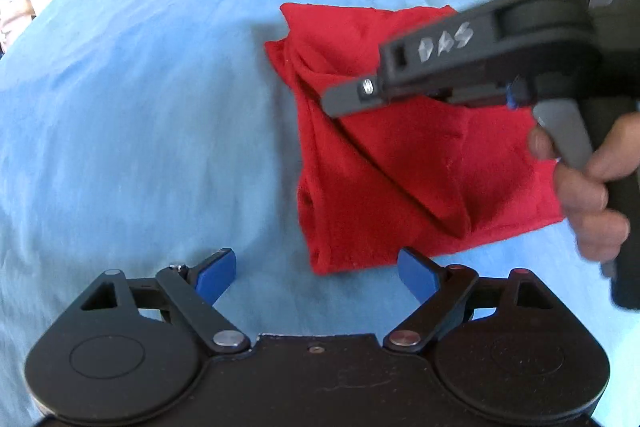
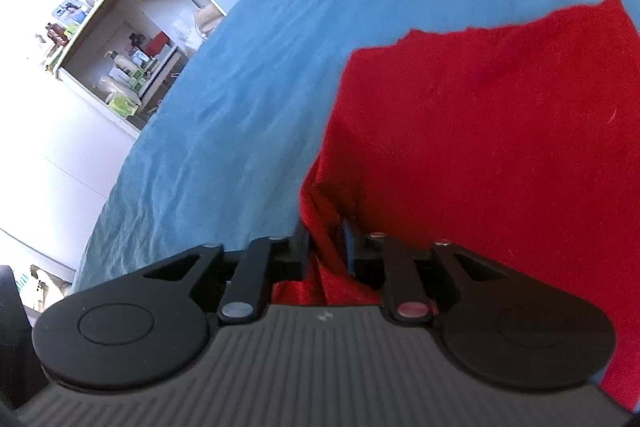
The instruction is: Fold small clothes
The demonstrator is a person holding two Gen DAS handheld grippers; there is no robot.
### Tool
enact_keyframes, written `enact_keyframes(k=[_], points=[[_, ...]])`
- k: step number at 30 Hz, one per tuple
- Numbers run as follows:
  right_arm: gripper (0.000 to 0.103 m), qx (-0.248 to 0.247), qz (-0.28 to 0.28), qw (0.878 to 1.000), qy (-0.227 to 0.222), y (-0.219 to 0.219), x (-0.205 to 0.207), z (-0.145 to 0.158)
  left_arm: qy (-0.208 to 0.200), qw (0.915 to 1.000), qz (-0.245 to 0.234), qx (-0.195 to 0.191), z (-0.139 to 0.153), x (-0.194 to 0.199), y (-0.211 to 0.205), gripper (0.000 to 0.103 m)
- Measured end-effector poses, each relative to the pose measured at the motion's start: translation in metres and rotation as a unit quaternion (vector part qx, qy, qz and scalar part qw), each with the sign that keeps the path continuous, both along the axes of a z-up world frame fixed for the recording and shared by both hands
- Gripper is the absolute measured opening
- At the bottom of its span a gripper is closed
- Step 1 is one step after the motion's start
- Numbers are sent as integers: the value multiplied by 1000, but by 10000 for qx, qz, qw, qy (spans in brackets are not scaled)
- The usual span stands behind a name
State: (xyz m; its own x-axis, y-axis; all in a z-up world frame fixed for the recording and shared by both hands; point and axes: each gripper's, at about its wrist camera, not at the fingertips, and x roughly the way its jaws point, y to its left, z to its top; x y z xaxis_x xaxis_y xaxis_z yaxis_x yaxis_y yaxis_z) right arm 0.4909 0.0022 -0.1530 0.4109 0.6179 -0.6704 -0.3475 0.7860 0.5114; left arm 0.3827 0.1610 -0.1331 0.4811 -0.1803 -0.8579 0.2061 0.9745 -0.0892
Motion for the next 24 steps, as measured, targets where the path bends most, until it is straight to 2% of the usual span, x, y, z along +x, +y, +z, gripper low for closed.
enact_keyframes(k=[1, 2, 4, 7, 11, 14, 19, 24], points=[[70, 82, -6, 9999, -63, -6, 0, 8, -8, 10000, 3, -20, 3, -1, -1, 91], [80, 156, -57, 9996, -221, -8, -3, 19, -21, 10000, 17, -51, 6, -1, 1, 91], [82, 211, -232, 9979, -566, -29, -8, 44, -64, 9998, 65, -158, 17, 0, 2, 91], [92, -291, -705, 9924, -961, -65, -29, 67, -136, 9993, 152, -298, 31, -1, -2, 92], [94, -1311, -958, 9801, -1141, -102, -69, 59, -209, 9988, 203, -386, 41, 5, -18, 94], [94, -1841, -928, 9741, -924, -111, -98, 32, -227, 9987, 306, -341, 38, 13, -33, 94], [94, -1770, -1227, 9752, -513, -120, -126, -2, -289, 9977, 583, -179, 25, 31, -52, 94], [94, -1618, -1375, 9764, -384, -110, -129, -14, -328, 9931, 1125, -54, 17, 43, -44, 94]])
